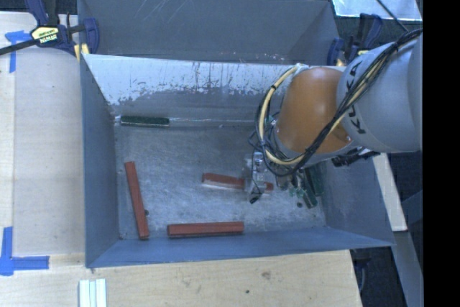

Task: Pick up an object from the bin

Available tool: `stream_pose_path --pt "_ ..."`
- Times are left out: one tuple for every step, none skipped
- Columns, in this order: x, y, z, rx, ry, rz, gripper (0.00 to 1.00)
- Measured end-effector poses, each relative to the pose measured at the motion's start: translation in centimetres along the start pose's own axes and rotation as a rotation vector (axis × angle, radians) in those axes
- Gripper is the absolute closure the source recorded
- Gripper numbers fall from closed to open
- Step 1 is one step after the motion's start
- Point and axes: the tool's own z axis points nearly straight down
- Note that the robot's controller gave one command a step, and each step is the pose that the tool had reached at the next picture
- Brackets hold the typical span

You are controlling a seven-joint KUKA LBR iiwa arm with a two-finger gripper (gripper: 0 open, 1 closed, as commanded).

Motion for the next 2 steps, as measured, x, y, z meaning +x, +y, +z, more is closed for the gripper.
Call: stream_pose_path --pt "0.09 0.02 0.14 0.0 0.003 0.0 0.0" --pt "0.03 0.03 0.08 -0.001 0.001 0.001 1.0"
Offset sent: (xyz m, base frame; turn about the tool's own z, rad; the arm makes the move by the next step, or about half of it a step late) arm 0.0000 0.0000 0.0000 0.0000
